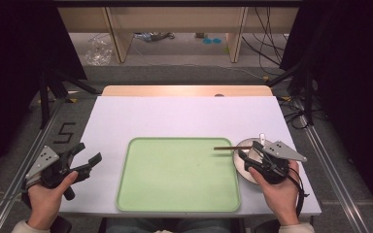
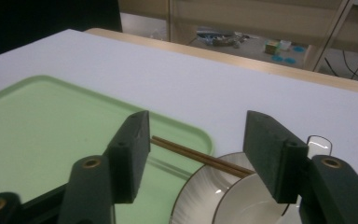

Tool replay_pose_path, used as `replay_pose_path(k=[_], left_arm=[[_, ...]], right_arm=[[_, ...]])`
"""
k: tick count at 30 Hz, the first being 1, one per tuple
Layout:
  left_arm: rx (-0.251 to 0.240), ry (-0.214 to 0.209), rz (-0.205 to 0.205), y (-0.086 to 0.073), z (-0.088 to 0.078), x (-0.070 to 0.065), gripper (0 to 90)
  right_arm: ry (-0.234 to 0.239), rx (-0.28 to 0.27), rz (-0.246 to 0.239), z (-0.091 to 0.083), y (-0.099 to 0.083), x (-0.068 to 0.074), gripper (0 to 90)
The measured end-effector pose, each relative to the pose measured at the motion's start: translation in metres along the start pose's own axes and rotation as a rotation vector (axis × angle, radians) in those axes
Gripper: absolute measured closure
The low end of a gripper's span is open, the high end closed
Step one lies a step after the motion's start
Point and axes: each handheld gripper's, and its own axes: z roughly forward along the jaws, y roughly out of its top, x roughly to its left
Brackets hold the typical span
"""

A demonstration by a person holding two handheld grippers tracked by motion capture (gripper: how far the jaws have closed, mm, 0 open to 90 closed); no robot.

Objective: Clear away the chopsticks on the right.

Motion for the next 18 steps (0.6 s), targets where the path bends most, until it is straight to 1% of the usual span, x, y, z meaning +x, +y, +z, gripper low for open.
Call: replay_pose_path(k=[1,3,4,5,6,7,8,10,11,12,13,14,15,16,18], left_arm=[[0.001,0.0,0.0,0.0,0.0,0.0,20.5],[0.001,0.001,0.001,0.0,0.0,0.0,20.5],[-0.001,0.001,0.001,0.0,0.0,0.0,20.6],[0.001,0.001,0.0,0.0,0.0,0.0,20.6],[0.002,0.001,0.0,0.0,0.0,0.0,20.5],[0.001,0.001,0.0,0.0,0.0,0.0,20.5],[0.002,0.002,0.003,0.0,-0.001,0.0,20.6],[0.001,0.0,0.001,0.0,0.0,0.0,20.5],[0.002,0.001,0.0,0.0,0.0,0.0,20.5],[0.002,-0.001,0.001,0.0,0.0,0.0,20.6],[0.002,-0.002,0.003,0.0,0.0,0.0,20.6],[0.002,-0.003,0.004,0.0,0.0,0.0,20.6],[0.002,-0.002,0.002,0.0,0.0,0.0,20.6],[0.002,-0.002,0.002,0.0,0.0,0.0,20.6],[0.001,-0.001,-0.001,0.0,0.0,0.0,20.6]], right_arm=[[-0.01,0.012,-0.009,-0.001,0.001,0.0,45.0],[-0.022,0.009,-0.015,-0.001,0.002,-0.001,49.9],[-0.024,0.014,-0.017,-0.001,0.003,0.0,53.1],[-0.03,0.017,-0.028,0.0,0.004,0.0,58.4],[-0.038,0.017,-0.051,0.0,0.004,0.0,60.5],[-0.043,0.024,-0.06,0.001,0.005,0.001,62.1],[-0.052,0.034,-0.065,0.001,0.006,0.002,64.4],[-0.062,0.049,-0.069,0.005,0.007,0.002,72.0],[-0.067,0.068,-0.057,0.006,0.008,0.002,75.6],[-0.071,0.083,-0.061,0.009,0.008,0.0,77.3],[-0.066,0.112,-0.049,0.01,0.01,-0.001,80.8],[-0.071,0.127,-0.04,0.012,0.011,-0.003,83.8],[-0.072,0.15,-0.017,0.015,0.012,-0.004,86.7],[-0.066,0.174,-0.005,0.018,0.014,-0.006,89.1],[-0.071,0.225,0.009,0.025,0.017,-0.009,90.0]])
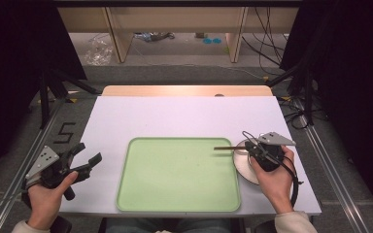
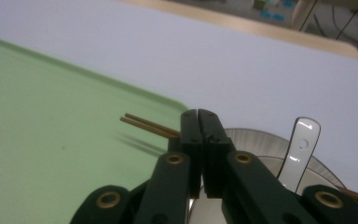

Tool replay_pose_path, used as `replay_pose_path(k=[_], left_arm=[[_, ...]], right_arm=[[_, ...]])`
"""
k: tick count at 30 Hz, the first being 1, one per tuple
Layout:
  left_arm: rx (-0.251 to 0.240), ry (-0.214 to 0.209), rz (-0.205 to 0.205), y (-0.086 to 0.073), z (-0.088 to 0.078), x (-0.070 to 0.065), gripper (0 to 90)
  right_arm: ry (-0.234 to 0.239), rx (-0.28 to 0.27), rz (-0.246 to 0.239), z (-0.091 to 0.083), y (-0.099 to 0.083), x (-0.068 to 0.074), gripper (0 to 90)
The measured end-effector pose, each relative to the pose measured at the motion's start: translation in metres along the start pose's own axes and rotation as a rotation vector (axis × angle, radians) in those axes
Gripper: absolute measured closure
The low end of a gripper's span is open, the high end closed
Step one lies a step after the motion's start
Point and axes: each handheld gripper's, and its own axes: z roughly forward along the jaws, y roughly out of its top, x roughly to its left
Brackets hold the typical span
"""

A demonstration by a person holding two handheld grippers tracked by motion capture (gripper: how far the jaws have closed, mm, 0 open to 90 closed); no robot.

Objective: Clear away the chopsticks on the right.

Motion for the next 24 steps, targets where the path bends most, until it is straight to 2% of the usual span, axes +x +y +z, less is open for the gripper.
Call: replay_pose_path(k=[2,3,5,6,7,8,9,20,23,24], left_arm=[[0.001,-0.002,0.002,0.0,0.0,0.0,20.6],[0.001,-0.002,0.002,0.0,0.0,0.0,20.6],[0.001,-0.001,0.0,0.0,0.0,0.0,20.6],[0.001,-0.001,0.0,0.0,0.0,0.0,20.6],[0.0,-0.001,-0.001,0.0,0.0,0.0,20.6],[0.0,-0.002,0.0,0.0,0.0,0.0,20.6],[0.0,-0.002,0.001,0.0,0.0,0.0,20.6],[0.001,-0.002,0.0,0.0,0.0,0.0,20.6],[0.002,-0.002,0.001,0.0,0.0,0.0,20.6],[0.001,-0.002,0.001,0.0,0.0,0.0,20.6]], right_arm=[[-0.002,0.032,-0.004,0.006,0.004,-0.003,90.0],[0.003,0.074,0.0,0.009,0.006,-0.003,90.0],[0.013,0.109,0.005,0.016,0.01,-0.004,90.0],[0.015,0.15,0.026,0.019,0.012,-0.003,90.0],[0.011,0.162,0.066,0.022,0.014,0.0,90.0],[0.0,0.197,0.043,0.026,0.016,-0.001,90.0],[-0.003,0.215,0.052,0.03,0.017,-0.001,90.0],[-0.022,0.351,0.094,0.069,0.026,-0.009,90.0],[-0.029,0.374,0.084,0.076,0.027,-0.011,90.0],[-0.025,0.38,0.054,0.077,0.027,-0.014,90.0]])
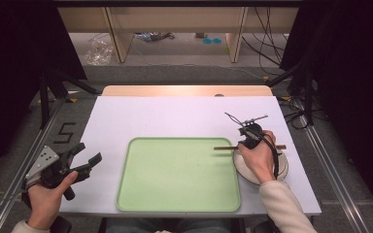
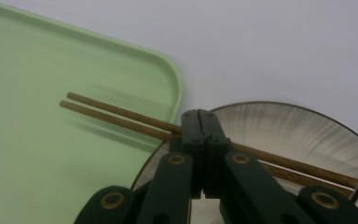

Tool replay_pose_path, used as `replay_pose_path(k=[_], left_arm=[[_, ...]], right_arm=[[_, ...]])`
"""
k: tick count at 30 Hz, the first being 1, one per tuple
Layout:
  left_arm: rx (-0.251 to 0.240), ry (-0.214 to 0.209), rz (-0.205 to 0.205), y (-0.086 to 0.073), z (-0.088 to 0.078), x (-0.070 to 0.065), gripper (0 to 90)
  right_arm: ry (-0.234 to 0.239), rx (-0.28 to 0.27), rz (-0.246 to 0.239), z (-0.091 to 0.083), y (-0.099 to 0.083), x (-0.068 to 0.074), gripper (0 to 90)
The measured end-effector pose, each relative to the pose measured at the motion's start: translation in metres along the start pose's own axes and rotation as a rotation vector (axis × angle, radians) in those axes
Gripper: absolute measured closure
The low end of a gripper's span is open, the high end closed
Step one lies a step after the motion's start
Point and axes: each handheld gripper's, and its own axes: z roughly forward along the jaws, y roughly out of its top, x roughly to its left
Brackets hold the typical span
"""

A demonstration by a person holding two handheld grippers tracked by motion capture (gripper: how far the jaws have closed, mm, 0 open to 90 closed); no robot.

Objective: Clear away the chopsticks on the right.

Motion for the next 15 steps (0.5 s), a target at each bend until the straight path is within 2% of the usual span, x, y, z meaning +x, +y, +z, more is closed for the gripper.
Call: replay_pose_path(k=[1,2,3,6,7,11,12,15], left_arm=[[0.0,0.001,0.0,0.0,0.0,0.0,20.6],[-0.001,0.001,-0.001,0.0,0.0,0.0,20.6],[-0.002,0.001,-0.001,0.0,0.0,0.0,20.6],[-0.001,0.0,0.0,0.0,0.0,0.0,20.6],[-0.001,0.0,-0.001,0.0,0.0,0.0,20.7],[0.0,0.001,0.001,0.0,0.0,0.0,20.6],[0.0,0.0,0.001,0.0,0.0,0.0,20.6],[-0.001,0.0,0.0,0.0,0.0,0.0,20.6]], right_arm=[[-0.006,0.008,-0.006,0.002,0.001,0.0,90.0],[-0.009,0.011,0.015,0.003,0.002,0.001,90.0],[-0.01,0.009,0.017,0.004,0.003,0.001,90.0],[-0.015,0.041,-0.012,0.007,0.003,0.0,90.0],[-0.011,0.042,0.017,0.008,0.004,0.002,90.0],[-0.021,0.054,0.004,0.01,0.005,0.003,90.0],[-0.026,0.05,-0.024,0.011,0.006,0.001,90.0],[-0.028,0.068,-0.011,0.012,0.007,0.001,90.0]])
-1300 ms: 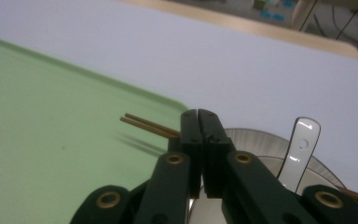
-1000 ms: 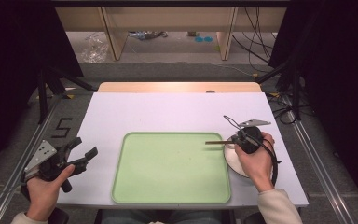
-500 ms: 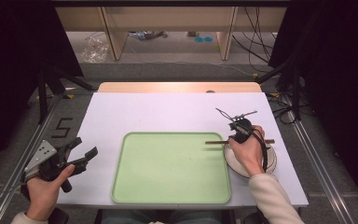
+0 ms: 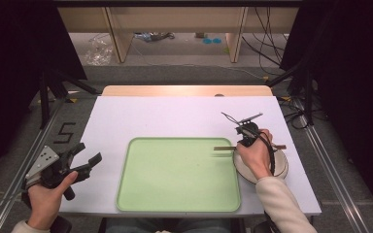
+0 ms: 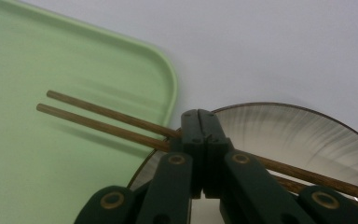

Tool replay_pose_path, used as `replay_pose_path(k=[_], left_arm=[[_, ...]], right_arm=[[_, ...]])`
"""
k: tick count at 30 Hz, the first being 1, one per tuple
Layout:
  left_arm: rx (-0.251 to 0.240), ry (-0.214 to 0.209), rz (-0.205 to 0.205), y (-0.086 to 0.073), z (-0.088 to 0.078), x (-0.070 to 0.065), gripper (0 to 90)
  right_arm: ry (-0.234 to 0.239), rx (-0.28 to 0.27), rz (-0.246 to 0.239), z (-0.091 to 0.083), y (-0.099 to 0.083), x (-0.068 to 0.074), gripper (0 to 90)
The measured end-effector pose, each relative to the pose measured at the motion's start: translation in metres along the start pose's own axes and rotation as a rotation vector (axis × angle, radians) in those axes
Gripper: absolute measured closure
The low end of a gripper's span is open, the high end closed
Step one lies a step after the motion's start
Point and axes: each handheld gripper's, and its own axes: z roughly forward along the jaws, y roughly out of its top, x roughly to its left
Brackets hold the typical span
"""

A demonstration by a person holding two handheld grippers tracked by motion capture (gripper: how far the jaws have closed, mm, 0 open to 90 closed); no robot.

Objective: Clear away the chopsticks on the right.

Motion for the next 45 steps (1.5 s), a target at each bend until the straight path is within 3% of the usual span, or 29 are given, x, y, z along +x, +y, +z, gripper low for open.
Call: replay_pose_path(k=[1,2,3,5,6,8,11,15,18,19,21,23,25,26,27,28,29,30,31,33,36,45], left_arm=[[0.0,0.0,0.001,0.0,0.0,0.0,20.6],[0.0,0.0,0.001,0.0,0.0,0.0,20.6],[0.001,0.0,0.0,0.0,0.0,0.0,20.6],[0.0,0.0,0.0,0.0,0.0,0.0,20.6],[-0.001,0.0,0.0,0.0,0.0,0.0,20.6],[0.0,0.0,0.001,0.0,0.0,0.0,20.6],[0.0,0.001,0.0,0.0,0.0,0.0,20.6],[0.001,0.0,0.0,0.0,0.0,0.0,20.6],[-0.001,-0.001,0.0,0.0,0.0,0.0,20.7],[-0.001,-0.002,0.0,0.0,0.0,0.001,20.6],[0.003,-0.004,0.0,0.0,0.0,0.001,20.7],[0.002,-0.005,0.002,0.0,0.001,0.0,20.6],[0.001,-0.006,0.004,0.0,0.001,0.0,20.6],[0.002,-0.004,0.004,0.0,0.001,0.0,20.6],[0.002,-0.004,0.004,0.0,0.001,0.0,20.7],[0.0,-0.004,0.0,0.0,0.0,0.001,20.6],[0.002,-0.004,0.001,0.0,0.0,0.001,20.7],[0.003,-0.004,0.003,0.0,0.0,0.001,20.7],[0.001,-0.003,0.002,0.0,0.0,0.001,20.7],[0.001,-0.003,0.002,0.0,0.0,0.001,20.7],[0.0,-0.003,0.0,0.0,0.0,0.002,20.7],[0.003,-0.002,0.003,0.0,0.0,0.001,20.8]], right_arm=[[-0.001,-0.001,-0.005,0.0,0.0,0.0,90.0],[-0.002,0.014,0.023,0.001,0.0,0.002,90.0],[-0.003,0.002,-0.011,0.002,0.001,0.0,90.0],[-0.006,-0.002,0.003,0.003,0.001,0.0,90.0],[-0.013,0.002,-0.036,0.004,0.001,-0.002,90.0],[-0.013,0.049,0.04,0.002,0.001,0.003,90.0],[-0.019,0.057,0.037,0.003,0.002,0.003,90.0],[-0.025,0.048,0.021,0.005,0.003,0.002,90.0],[-0.033,0.027,-0.03,0.003,0.005,0.003,89.3],[-0.043,0.017,-0.064,-0.001,0.006,0.005,85.9],[-0.041,0.001,-0.232,-0.009,0.013,0.01,76.6],[-0.087,-0.024,-0.501,-0.014,0.02,0.017,69.7],[-0.127,0.008,-0.77,-0.014,0.027,0.021,62.4],[-0.119,0.033,-0.86,-0.013,0.029,0.025,62.9],[-0.119,0.033,-0.86,-0.013,0.029,0.025,62.9],[-0.138,0.075,-0.97,-0.008,0.034,0.029,65.9],[-0.128,0.093,-0.965,-0.006,0.034,0.031,66.5],[-0.126,0.118,-0.981,-0.004,0.035,0.033,67.5],[-0.136,0.13,-1.03,0.0,0.037,0.033,68.0],[-0.116,0.168,-1.031,0.005,0.037,0.035,68.4],[-0.109,0.208,-1.083,0.011,0.037,0.037,68.9],[-0.098,0.23,-1.091,0.02,0.036,0.04,71.2]])
